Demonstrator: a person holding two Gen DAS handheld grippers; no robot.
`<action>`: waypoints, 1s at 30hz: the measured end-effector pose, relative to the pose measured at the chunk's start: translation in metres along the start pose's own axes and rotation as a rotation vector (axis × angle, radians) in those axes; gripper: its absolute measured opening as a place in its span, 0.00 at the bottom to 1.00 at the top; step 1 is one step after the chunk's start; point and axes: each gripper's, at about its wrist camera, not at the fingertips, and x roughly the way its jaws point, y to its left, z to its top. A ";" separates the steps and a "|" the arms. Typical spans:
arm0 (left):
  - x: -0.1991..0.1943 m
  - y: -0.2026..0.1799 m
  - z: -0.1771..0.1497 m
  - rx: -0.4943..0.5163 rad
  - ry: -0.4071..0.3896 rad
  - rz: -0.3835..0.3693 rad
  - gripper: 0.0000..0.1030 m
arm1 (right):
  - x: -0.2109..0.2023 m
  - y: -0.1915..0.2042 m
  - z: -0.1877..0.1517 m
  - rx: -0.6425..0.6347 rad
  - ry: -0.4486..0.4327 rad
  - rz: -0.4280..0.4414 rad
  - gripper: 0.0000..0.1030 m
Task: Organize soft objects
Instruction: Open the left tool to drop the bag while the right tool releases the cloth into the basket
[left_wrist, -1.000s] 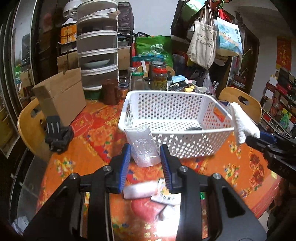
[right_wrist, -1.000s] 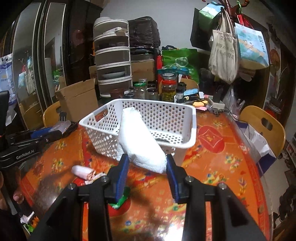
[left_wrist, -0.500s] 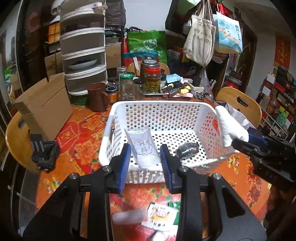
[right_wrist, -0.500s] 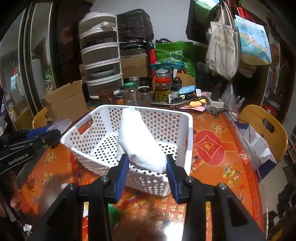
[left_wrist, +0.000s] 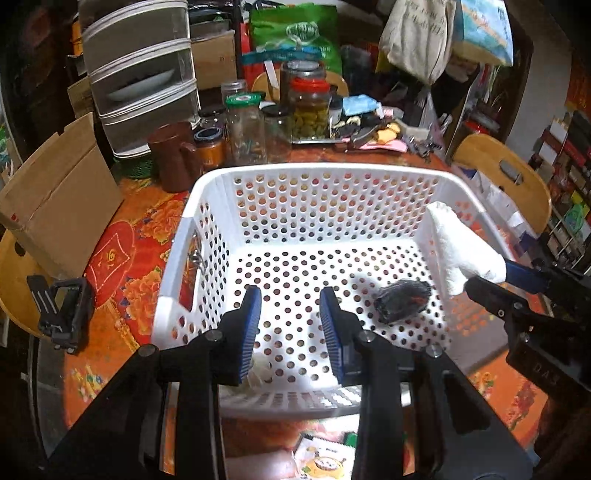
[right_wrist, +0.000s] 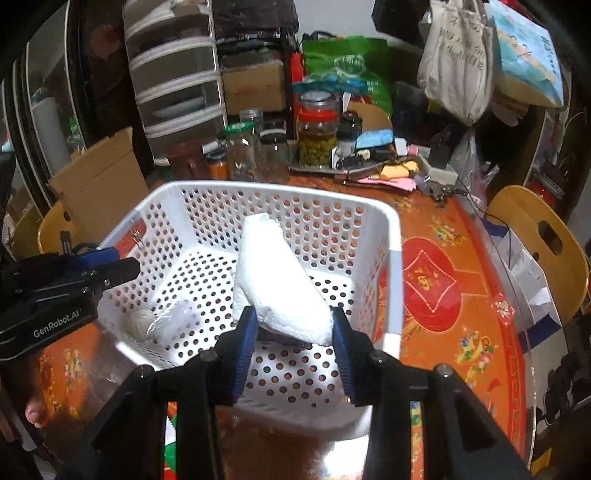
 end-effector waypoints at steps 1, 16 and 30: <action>0.005 -0.001 0.001 0.003 0.009 0.003 0.30 | 0.006 0.001 0.001 -0.004 0.013 -0.007 0.38; 0.029 0.005 0.003 -0.011 0.030 0.018 0.46 | 0.046 0.011 0.005 -0.034 0.086 -0.031 0.45; -0.013 0.010 -0.008 -0.018 -0.059 0.012 0.90 | 0.027 0.011 -0.002 -0.014 0.038 -0.015 0.79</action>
